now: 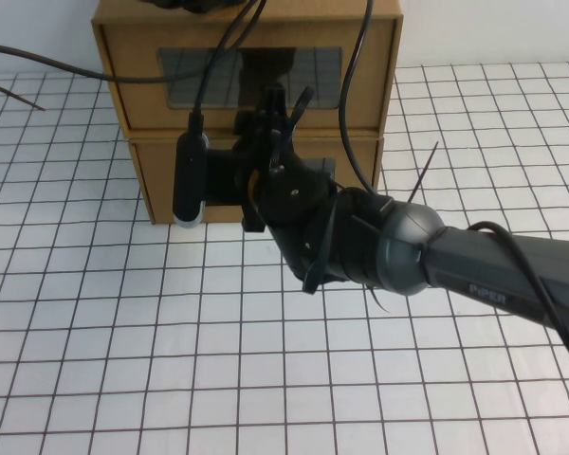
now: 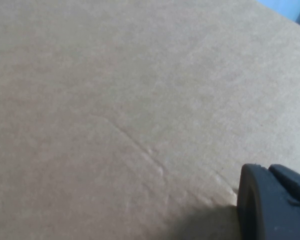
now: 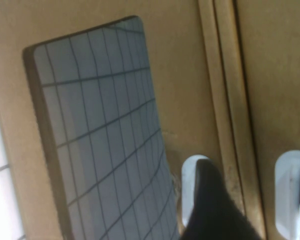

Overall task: Open the shoe box
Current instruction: 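Pull the top drawer of the cardboard box fully open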

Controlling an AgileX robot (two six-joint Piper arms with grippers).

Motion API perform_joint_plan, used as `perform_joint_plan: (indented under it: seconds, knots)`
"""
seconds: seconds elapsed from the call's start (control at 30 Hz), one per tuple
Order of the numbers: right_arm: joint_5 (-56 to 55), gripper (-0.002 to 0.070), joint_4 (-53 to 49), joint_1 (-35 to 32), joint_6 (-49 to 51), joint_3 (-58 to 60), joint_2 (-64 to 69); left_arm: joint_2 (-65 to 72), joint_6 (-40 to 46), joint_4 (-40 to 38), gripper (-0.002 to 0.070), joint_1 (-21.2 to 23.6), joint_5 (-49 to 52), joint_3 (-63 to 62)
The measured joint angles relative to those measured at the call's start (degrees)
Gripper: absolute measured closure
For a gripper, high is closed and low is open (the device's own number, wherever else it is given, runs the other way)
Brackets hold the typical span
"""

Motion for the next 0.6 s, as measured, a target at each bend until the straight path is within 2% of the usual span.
perform_joint_plan:
  seconds: [0.6]
  knots:
    - [2.97, 0.0358, -0.12, 0.0, 0.0, -0.09, 0.0, 0.0, -0.08, 0.0, 0.0679, 0.0, 0.0, 0.0]
